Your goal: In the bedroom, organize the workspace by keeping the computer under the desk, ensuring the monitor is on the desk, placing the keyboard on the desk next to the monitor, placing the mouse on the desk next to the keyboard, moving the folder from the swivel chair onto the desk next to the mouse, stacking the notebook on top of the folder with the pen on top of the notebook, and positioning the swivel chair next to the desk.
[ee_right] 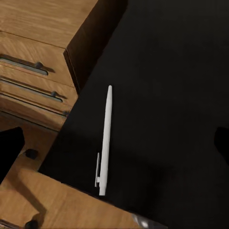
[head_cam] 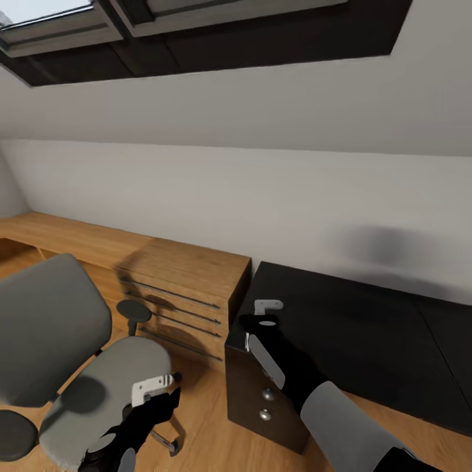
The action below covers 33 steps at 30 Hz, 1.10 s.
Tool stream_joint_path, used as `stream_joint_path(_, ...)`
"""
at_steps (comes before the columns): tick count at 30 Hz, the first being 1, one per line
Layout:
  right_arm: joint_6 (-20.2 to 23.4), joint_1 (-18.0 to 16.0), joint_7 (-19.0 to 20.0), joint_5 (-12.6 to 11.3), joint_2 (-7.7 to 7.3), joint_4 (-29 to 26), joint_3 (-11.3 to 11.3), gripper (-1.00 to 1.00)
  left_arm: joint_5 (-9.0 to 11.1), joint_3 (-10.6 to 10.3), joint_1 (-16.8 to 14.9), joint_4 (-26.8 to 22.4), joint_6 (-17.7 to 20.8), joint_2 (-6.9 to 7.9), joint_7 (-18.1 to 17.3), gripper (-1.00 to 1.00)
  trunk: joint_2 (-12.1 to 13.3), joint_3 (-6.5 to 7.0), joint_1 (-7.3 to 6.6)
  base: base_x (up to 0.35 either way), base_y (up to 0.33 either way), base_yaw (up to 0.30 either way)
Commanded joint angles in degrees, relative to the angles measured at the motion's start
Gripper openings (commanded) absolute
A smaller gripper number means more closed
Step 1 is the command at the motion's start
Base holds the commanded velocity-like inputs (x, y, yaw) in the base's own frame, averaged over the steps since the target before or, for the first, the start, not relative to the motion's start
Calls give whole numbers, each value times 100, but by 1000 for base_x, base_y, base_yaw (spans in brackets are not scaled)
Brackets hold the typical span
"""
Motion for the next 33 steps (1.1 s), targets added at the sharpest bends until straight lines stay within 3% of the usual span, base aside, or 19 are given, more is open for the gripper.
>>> stream_joint_path(1,17,-6,-45,-38,0,1,16,100,117,4,-41,-10,93,-3,43,100,-5,-12,1,0,0,225)
stream_joint_path(4,21,-6,-45,-39,0,19,13,100,376,12,-133,-8,252,1,57,100,-5,-30,1,0,0,223)
stream_joint_path(9,33,-6,-45,-52,0,26,-2,100,571,51,-181,-8,316,43,53,100,-5,-57,1,0,0,185)
stream_joint_path(20,47,1,-45,-40,0,42,-2,100,629,85,-197,-7,313,187,44,100,-5,-71,1,0,0,44)
stream_joint_path(33,34,0,-30,-22,0,105,-3,100,632,34,-198,-7,124,209,42,100,-5,-72,1,0,0,2)
